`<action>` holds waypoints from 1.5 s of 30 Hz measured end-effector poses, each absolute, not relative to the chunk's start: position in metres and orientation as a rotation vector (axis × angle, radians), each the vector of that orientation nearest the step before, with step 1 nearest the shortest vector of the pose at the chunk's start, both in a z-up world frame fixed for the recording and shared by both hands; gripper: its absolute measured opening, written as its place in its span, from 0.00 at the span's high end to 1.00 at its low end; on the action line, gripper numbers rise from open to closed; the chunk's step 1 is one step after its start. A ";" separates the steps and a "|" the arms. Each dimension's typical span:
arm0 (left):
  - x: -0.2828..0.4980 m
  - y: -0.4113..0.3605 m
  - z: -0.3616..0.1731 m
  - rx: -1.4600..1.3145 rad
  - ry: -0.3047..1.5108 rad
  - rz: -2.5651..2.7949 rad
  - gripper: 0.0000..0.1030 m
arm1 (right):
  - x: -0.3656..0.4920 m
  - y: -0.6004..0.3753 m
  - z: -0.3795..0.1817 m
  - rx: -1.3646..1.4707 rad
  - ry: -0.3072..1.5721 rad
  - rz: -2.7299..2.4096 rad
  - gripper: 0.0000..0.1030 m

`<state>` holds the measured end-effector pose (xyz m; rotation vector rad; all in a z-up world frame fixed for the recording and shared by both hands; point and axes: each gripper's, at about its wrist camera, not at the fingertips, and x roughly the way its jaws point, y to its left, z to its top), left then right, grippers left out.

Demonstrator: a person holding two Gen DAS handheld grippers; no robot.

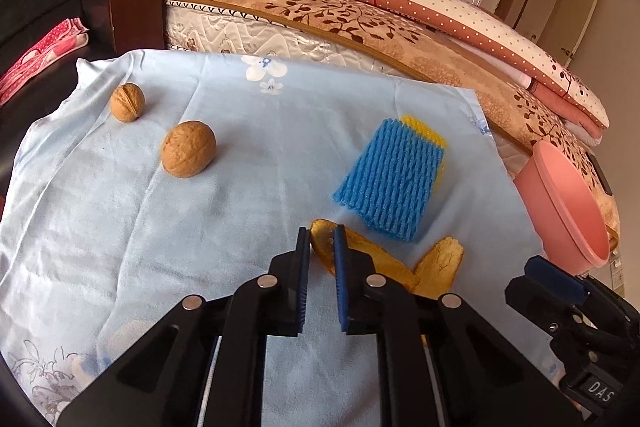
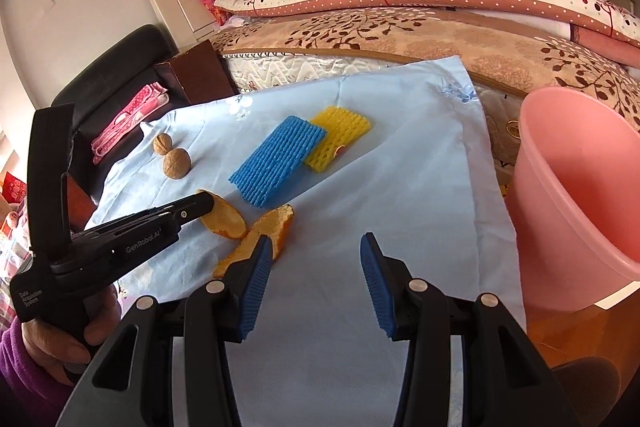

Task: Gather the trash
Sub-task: 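Grasp an orange peel piece with the left tool while the right tool grasps another peel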

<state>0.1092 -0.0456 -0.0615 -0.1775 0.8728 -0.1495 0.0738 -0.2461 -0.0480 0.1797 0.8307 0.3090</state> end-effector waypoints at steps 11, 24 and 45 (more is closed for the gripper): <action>0.085 -0.030 -0.039 -0.179 0.809 -0.150 0.91 | 0.096 -0.217 -0.053 0.186 0.874 0.354 0.56; 0.073 -0.020 -0.032 -0.194 0.789 -0.150 0.91 | 0.116 -0.196 -0.069 0.135 0.969 0.327 0.83; 0.097 -0.024 -0.058 -0.239 0.910 -0.125 0.55 | 0.073 -0.198 -0.041 0.064 0.831 0.360 0.95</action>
